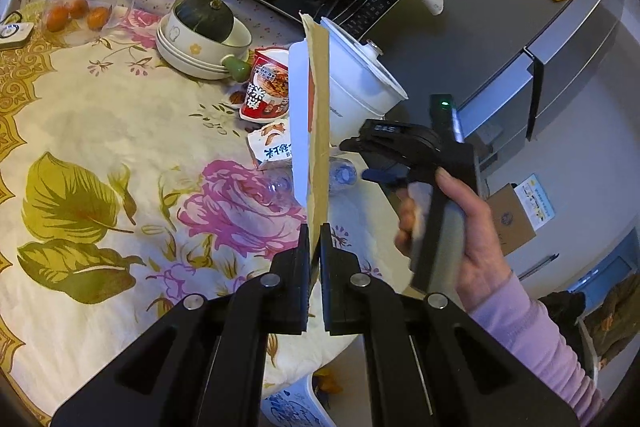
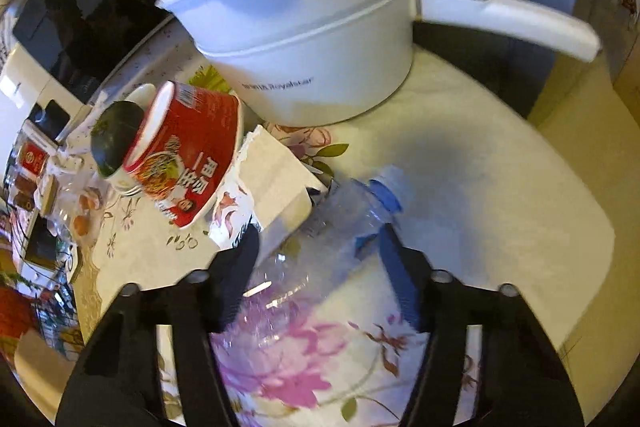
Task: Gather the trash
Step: 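Grasp the small white carton with the right gripper while the left gripper holds the strip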
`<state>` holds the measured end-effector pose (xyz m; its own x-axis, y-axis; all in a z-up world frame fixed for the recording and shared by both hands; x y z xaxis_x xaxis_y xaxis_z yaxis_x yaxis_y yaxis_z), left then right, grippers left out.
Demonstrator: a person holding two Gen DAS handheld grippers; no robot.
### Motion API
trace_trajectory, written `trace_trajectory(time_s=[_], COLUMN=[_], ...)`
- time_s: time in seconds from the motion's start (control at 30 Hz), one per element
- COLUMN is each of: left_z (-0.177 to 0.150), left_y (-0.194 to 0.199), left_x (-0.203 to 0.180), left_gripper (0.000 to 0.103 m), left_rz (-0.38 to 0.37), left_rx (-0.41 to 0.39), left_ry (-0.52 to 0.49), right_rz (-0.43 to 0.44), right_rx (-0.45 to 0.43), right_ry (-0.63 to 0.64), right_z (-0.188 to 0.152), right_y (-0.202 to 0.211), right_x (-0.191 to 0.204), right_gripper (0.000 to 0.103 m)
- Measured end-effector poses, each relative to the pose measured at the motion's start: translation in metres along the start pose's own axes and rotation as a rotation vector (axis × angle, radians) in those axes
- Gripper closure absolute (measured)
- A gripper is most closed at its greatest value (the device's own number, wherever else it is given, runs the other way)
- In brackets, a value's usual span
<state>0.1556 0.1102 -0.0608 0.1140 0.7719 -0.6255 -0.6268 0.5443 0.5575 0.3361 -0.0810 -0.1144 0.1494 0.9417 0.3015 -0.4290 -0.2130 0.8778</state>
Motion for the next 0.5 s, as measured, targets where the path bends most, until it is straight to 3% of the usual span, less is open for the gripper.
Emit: trace_trajectory(time_s=[0.07,0.1,0.13,0.23,0.5], left_z=[0.001,0.001,0.002,0.003,0.005], left_y=[-0.001,-0.001,-0.001,-0.002,0.003], left_x=[0.0,0.001,0.001,0.003,0.003], left_gripper=[0.099,0.099,0.099,0.099,0.099], left_rz=[0.002,0.002,0.001,0.002,0.005], left_rx=[0.0,0.001,0.001,0.0,-0.014], left_ry=[0.0,0.001,0.003,0.009,0.008], right_rz=[0.007,0.009,0.02,0.016,0.022], right_rx=[-0.012,-0.025,-0.022,-0.057,-0.148], right_ry=[-0.005,0.004,0.02,0.059,0.148], right_z=[0.004,0.007,0.008,0.009,0.011], right_y=[-0.005,-0.005,-0.006,0.004,0.047], right_x=[0.004,0.006,0.009,0.017,0.035], right_gripper=[0.057,0.064,0.08,0.092,0.1])
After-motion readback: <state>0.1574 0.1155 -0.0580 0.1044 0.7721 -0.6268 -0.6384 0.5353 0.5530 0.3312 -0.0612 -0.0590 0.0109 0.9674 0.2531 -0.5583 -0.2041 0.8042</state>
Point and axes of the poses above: each gripper's, at about its wrist camera, not at the fingertips, and y roughly against the way its jaws point, x to its left, z to its top, the point moved 8 cm from there along -y, roughly the way its jaws point, and after that the axes turned 3 degrees about x, right-handed, at the moved point
